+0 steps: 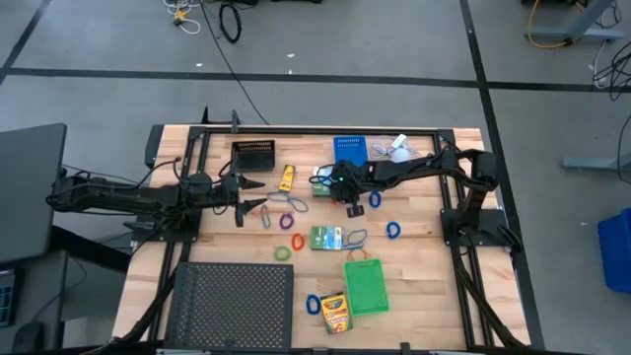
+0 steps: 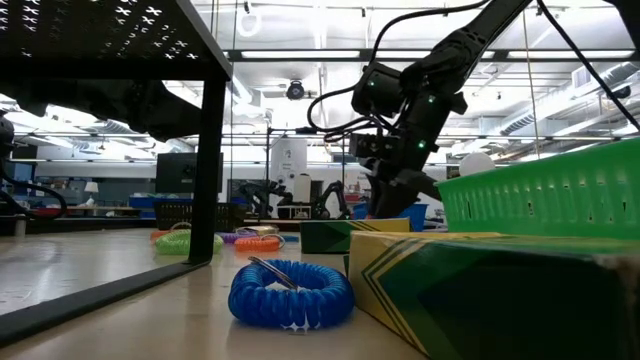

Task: Pick & Place Office Desk Supplies
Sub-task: Put the top orange spring keychain into the blue bin

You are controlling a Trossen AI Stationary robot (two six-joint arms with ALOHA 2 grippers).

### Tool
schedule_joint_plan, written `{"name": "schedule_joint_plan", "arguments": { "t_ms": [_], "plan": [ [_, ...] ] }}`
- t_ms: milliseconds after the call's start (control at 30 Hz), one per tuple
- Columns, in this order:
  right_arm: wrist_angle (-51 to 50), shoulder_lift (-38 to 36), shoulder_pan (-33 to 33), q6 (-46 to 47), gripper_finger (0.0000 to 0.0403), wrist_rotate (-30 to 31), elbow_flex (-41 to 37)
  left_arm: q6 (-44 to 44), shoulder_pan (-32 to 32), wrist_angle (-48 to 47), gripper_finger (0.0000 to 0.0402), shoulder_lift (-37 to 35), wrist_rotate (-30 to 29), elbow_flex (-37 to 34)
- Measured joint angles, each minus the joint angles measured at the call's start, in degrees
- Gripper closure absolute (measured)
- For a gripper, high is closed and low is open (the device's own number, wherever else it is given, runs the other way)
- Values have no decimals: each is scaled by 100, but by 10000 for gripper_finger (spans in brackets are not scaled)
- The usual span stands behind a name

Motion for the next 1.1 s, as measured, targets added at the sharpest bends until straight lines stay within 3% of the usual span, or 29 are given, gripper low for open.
{"name": "schedule_joint_plan", "arguments": {
  "t_ms": [133,500,800,1100],
  "plan": [
    [-139,0,30,40,388,11,0,0,1,0,171,0,0,0],
    [-522,-100,403,359,393,28,0,0,1,1,171,-1,0,0],
    [-735,-468,751,641,393,701,136,-2,1,-31,171,0,0,0],
    [-1215,-658,647,412,393,1964,661,-12,0,-42,171,-1,2,0]
  ]
}}
